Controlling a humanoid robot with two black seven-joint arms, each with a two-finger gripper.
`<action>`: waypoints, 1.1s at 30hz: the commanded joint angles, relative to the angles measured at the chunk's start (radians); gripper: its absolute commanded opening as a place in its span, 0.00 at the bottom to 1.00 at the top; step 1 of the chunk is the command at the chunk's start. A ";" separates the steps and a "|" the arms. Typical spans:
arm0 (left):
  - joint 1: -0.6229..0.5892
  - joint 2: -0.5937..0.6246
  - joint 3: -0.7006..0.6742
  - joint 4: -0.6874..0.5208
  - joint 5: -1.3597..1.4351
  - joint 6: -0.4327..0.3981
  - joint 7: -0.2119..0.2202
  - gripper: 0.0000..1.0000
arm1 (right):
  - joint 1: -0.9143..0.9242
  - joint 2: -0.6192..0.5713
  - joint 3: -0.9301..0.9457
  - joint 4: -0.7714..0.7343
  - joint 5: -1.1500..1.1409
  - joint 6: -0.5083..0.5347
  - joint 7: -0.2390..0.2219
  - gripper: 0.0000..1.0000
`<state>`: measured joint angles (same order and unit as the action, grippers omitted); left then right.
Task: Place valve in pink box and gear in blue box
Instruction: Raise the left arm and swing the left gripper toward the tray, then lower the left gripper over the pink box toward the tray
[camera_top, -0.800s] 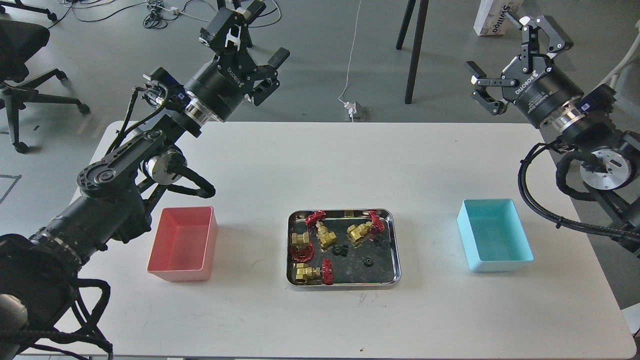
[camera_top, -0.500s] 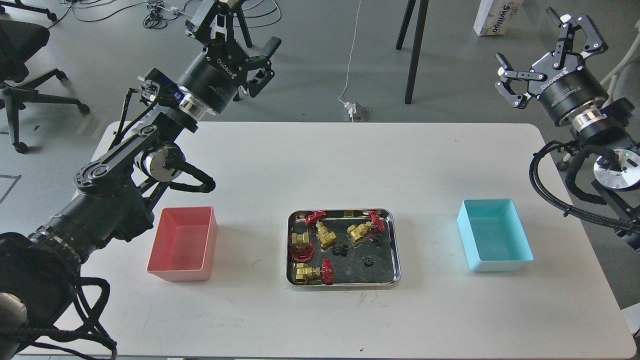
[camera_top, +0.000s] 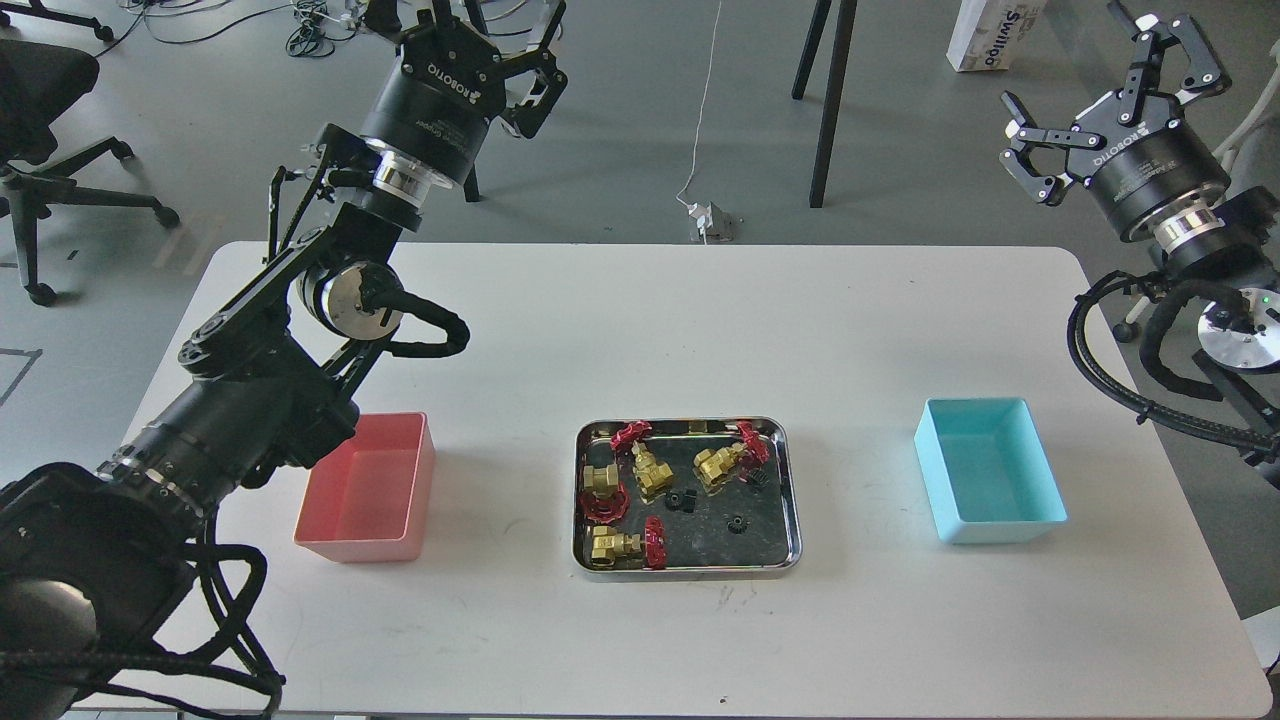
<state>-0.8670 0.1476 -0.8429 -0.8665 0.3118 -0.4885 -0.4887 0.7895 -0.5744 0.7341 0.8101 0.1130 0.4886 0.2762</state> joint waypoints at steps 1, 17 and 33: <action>-0.056 0.065 0.024 -0.081 0.027 0.000 0.000 1.00 | -0.003 -0.019 0.001 0.000 0.001 0.000 0.000 1.00; -0.581 0.587 0.899 -0.359 0.381 0.000 0.000 1.00 | -0.001 -0.042 0.050 0.000 0.001 0.000 0.000 1.00; -0.675 0.624 1.441 -0.490 0.918 0.018 0.000 0.99 | 0.037 -0.035 0.085 0.037 0.001 0.000 -0.014 1.00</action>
<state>-1.5541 0.7764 0.5674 -1.3548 1.2150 -0.4853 -0.4887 0.7911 -0.6053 0.8078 0.8389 0.1137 0.4886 0.2705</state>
